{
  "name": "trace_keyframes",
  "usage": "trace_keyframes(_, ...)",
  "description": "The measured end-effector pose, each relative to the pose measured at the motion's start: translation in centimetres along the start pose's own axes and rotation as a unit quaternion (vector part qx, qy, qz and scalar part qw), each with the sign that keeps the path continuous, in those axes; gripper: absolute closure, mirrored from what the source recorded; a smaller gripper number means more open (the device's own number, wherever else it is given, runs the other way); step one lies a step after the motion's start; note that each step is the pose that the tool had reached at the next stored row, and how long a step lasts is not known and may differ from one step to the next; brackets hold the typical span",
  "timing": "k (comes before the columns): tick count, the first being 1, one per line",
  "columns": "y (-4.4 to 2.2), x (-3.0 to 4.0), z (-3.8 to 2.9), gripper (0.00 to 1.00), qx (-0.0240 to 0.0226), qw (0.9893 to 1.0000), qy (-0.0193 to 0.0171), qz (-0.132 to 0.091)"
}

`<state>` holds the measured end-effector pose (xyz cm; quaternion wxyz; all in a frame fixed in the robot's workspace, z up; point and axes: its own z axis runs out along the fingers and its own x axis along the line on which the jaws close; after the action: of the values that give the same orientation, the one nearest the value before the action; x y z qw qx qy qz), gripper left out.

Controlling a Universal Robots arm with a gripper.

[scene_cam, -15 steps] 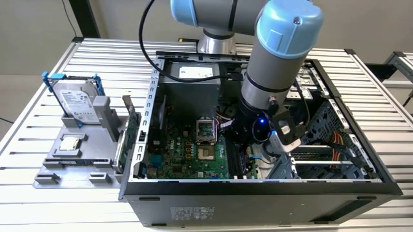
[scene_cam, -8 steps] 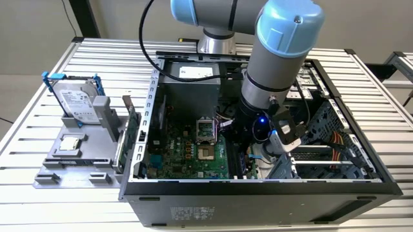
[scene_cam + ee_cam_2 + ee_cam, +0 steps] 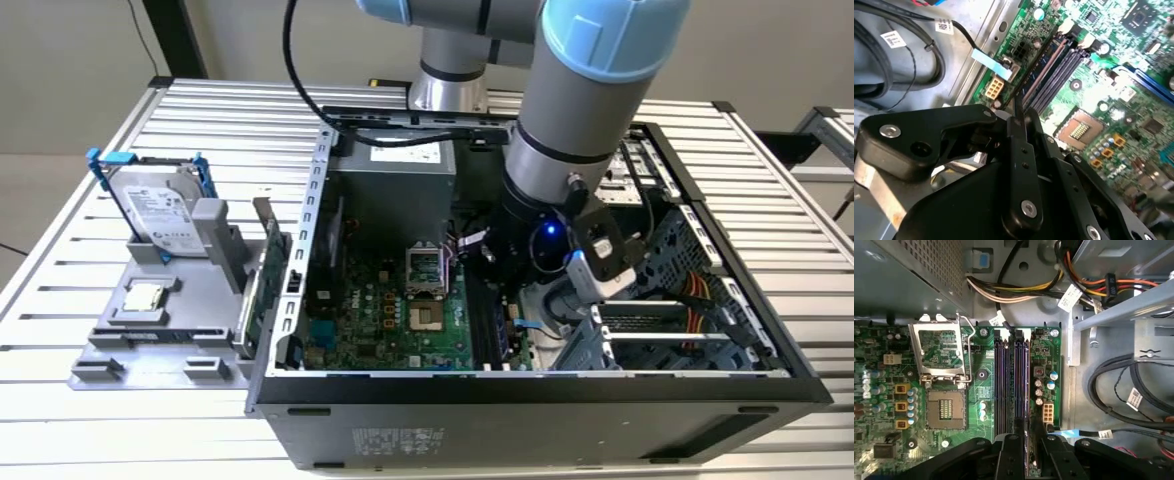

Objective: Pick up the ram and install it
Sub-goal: 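Insert the ram into the slot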

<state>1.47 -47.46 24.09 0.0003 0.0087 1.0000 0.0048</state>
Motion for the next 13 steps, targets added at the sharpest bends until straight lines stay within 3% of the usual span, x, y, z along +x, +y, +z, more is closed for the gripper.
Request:
trace_keyframes(3, 0.01, 0.00, -0.90, 0.00, -0.0012, 1.0000, 0.0001, 0.000)
trace_keyframes(9, 0.00, 0.00, -1.06, 0.00, -0.0013, 1.0000, 0.0001, 0.000)
trace_keyframes(10, 0.01, 0.00, -1.07, 1.00, -0.0013, 1.0000, 0.0001, 0.000)
trace_keyframes(13, 0.01, 0.00, -1.09, 1.00, -0.0014, 1.0000, 0.0001, 0.000)
